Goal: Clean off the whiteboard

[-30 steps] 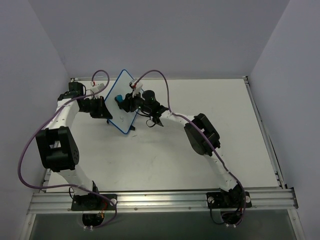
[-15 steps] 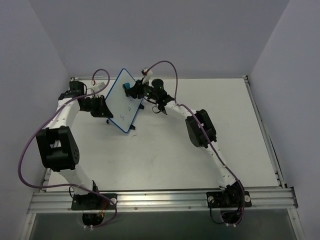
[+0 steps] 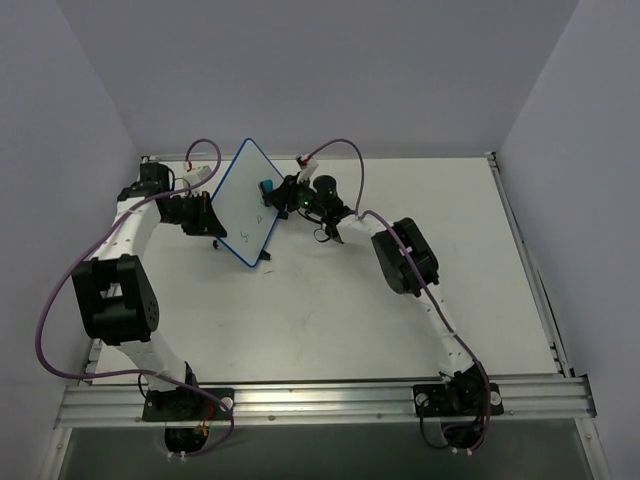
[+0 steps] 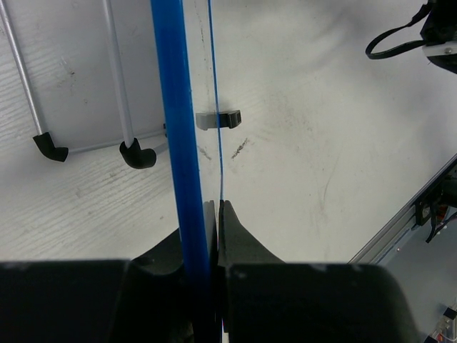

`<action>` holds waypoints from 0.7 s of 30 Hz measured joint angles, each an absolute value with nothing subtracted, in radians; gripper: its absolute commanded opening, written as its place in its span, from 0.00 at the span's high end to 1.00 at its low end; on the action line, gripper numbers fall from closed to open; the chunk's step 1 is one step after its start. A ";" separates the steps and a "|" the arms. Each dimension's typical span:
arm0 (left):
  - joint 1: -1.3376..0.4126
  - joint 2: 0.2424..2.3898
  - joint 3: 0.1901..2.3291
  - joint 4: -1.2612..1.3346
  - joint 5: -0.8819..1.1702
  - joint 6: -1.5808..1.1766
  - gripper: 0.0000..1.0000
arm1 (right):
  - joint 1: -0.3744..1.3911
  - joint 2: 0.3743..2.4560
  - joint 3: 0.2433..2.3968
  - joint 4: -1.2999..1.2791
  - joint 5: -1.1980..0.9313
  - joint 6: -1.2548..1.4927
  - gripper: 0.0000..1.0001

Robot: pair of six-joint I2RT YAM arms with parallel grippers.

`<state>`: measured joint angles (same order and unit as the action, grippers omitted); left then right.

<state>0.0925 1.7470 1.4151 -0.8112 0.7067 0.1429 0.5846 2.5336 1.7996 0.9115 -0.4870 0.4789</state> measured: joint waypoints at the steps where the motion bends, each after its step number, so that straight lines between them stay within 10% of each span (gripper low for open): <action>1: 0.092 1.745 1.414 -0.812 0.706 0.144 0.98 | 0.586 2.526 1.766 0.937 -0.487 0.488 1.00; 21: 0.090 1.736 1.414 -0.833 0.689 0.163 0.98 | 0.760 2.378 1.348 1.330 -0.447 0.492 1.00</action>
